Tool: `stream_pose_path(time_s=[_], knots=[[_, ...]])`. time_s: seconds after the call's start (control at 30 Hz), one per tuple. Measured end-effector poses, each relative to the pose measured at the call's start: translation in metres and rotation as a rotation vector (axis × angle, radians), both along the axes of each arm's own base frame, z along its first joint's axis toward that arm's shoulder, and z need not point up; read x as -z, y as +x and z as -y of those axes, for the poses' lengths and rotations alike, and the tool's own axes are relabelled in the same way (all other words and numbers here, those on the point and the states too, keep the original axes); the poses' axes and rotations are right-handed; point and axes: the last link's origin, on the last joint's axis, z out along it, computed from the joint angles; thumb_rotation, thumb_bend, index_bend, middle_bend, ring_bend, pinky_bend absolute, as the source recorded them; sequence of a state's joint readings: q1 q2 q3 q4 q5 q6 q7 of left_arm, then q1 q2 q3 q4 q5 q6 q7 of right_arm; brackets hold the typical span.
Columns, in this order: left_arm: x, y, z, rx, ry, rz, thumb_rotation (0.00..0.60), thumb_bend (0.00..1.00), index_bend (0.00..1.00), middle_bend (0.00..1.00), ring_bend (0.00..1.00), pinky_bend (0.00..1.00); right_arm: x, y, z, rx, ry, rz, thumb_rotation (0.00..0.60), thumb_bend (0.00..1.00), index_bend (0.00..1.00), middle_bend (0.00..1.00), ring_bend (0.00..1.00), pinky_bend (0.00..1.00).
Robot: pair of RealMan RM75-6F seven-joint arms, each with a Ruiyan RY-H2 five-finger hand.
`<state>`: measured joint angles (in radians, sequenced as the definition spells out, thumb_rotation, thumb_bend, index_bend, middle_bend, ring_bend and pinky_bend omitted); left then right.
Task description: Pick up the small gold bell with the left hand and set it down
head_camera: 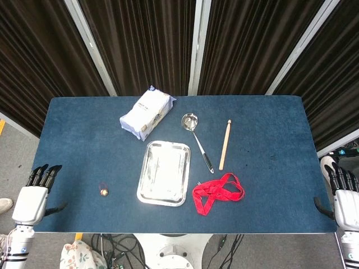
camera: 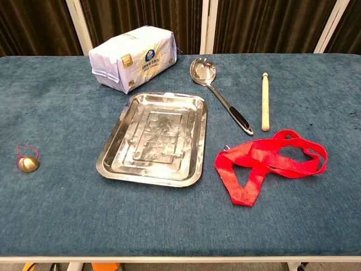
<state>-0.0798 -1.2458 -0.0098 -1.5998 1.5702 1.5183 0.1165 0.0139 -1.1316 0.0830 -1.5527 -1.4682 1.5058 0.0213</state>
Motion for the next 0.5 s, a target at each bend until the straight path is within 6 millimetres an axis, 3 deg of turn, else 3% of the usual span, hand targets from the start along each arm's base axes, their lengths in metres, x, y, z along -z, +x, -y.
stream_pose_path(time_s=[0.5], knots=[[0.009, 0.009, -0.005, 0.021, -0.040, 0.020, 0.600, 0.08, 0.09, 0.11, 0.03, 0.08, -0.012, 0.003, 0.000, -0.010, -0.024, 0.015, 0.600, 0.21, 0.00, 0.00, 0.00, 0.00]])
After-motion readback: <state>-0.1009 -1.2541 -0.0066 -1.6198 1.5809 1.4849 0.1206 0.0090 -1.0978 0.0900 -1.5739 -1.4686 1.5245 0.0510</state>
